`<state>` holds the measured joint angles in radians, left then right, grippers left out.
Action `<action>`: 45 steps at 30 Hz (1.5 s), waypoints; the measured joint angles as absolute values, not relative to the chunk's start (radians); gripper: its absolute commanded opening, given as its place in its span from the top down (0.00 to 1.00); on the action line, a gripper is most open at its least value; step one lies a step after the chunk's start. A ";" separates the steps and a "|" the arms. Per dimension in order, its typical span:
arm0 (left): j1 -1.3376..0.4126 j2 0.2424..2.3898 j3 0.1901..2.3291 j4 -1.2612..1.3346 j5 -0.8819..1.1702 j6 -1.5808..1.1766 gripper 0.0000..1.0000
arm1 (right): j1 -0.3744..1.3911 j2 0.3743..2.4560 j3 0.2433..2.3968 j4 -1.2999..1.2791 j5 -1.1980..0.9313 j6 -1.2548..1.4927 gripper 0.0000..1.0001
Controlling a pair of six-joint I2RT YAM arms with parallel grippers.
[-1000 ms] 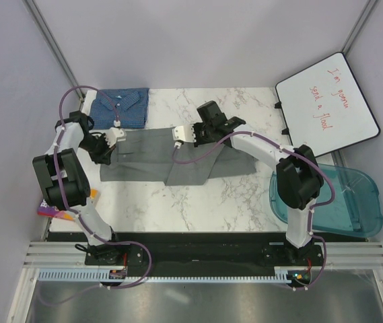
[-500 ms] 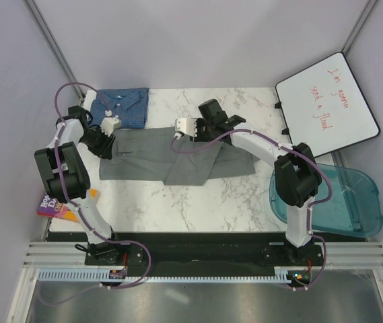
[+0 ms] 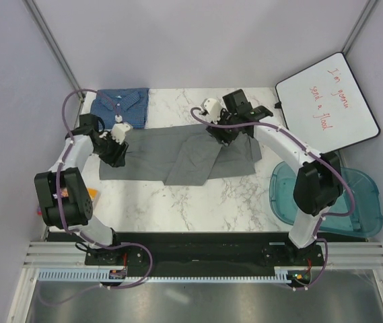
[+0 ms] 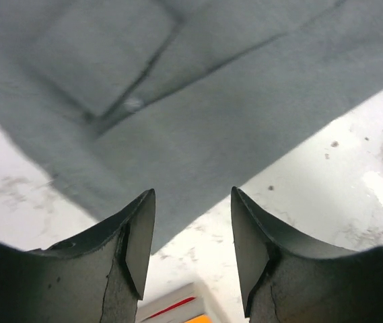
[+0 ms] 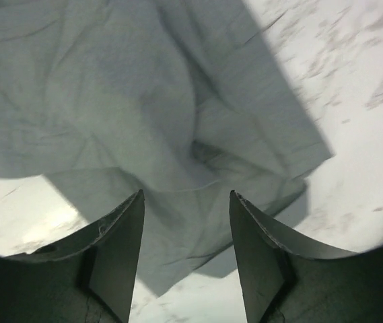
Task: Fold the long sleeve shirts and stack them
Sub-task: Fold the shirt
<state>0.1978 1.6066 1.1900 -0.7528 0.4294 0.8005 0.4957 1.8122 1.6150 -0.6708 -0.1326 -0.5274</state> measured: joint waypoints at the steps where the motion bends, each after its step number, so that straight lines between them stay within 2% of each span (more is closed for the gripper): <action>1: 0.180 1.608 1.169 -0.752 0.429 0.800 0.47 | 0.493 1.809 1.600 -0.677 -0.144 -0.511 0.44; 5: 0.088 1.610 1.078 -0.759 0.440 0.797 0.45 | 0.487 1.810 1.482 -0.686 -0.215 -0.426 0.47; 14: -0.127 1.546 0.942 -0.776 0.651 0.796 0.42 | 0.465 1.752 1.248 -0.619 -0.443 -0.229 0.47; 17: -0.176 1.546 0.934 -0.754 0.692 0.773 0.42 | 0.466 1.729 1.221 -0.589 -0.480 -0.193 0.51; 21: -0.236 1.563 0.929 -0.701 0.700 0.739 0.41 | 0.465 1.724 1.214 -0.557 -0.493 -0.172 0.65; 25: -0.289 1.590 0.929 -0.639 0.667 0.718 0.42 | 0.448 1.728 1.212 -0.542 -0.494 -0.149 0.72; 31: -0.324 1.645 0.930 -0.587 0.622 0.703 0.53 | 0.398 1.762 1.212 -0.533 -0.488 -0.130 0.83; 33: -0.337 1.665 0.930 -0.575 0.607 0.699 0.64 | 0.386 1.775 1.212 -0.533 -0.479 -0.127 0.85; 34: -0.344 1.674 0.930 -0.571 0.603 0.695 0.73 | 0.382 1.781 1.212 -0.533 -0.472 -0.126 0.86; 36: -0.356 1.680 0.934 -0.565 0.594 0.689 0.78 | 0.376 1.789 1.212 -0.534 -0.465 -0.126 0.86; 42: -0.369 1.671 0.934 -0.562 0.556 0.668 0.61 | 0.368 1.793 1.212 -0.535 -0.462 -0.126 0.87; 45: -0.369 1.650 0.934 -0.552 0.519 0.649 0.48 | 0.366 1.793 1.212 -0.536 -0.462 -0.127 0.87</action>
<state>-0.3691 1.6501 0.9344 -0.5518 0.5194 0.6495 0.3660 1.7927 1.2121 -0.5358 -0.4618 -0.1268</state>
